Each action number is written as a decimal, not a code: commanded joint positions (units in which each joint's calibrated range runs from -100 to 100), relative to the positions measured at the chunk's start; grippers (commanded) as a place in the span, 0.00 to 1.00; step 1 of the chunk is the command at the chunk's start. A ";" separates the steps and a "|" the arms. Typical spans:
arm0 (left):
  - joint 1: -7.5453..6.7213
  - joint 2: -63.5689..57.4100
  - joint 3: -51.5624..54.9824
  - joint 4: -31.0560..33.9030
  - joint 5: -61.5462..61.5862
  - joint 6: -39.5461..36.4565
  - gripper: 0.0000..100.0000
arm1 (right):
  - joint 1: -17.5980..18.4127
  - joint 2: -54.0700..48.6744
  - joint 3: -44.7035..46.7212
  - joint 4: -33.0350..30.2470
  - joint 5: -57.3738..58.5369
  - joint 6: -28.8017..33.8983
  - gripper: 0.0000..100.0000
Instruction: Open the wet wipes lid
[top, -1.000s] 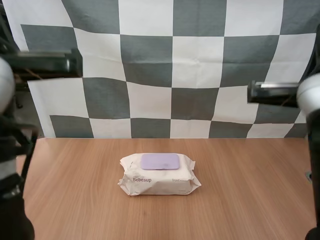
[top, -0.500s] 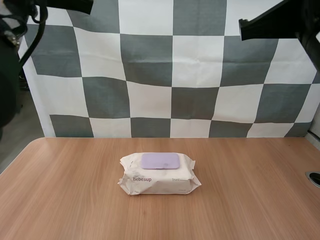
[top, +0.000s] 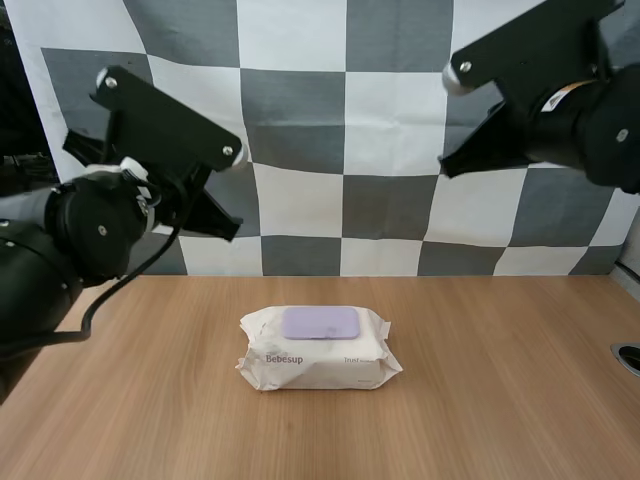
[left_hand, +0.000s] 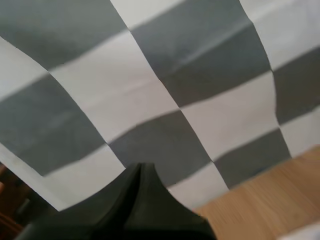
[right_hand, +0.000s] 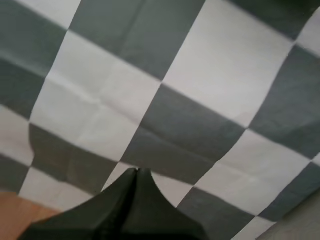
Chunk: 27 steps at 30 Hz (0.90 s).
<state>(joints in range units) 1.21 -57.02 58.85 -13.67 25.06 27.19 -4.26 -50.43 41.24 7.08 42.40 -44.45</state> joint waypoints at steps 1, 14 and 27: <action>0.61 0.31 1.18 -17.12 42.54 6.83 0.00 | 0.04 -0.04 1.43 5.65 12.07 -8.06 0.00; 10.19 3.41 6.97 -35.85 44.54 24.50 0.00 | 0.04 0.25 2.05 7.49 12.68 -7.86 0.00; 28.53 25.32 7.03 -48.57 74.94 44.21 0.00 | 0.04 3.10 2.05 5.26 9.15 -8.20 0.00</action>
<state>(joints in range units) 23.70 -36.85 65.77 -59.47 93.85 65.03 -4.26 -47.37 43.29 12.04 51.71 -52.65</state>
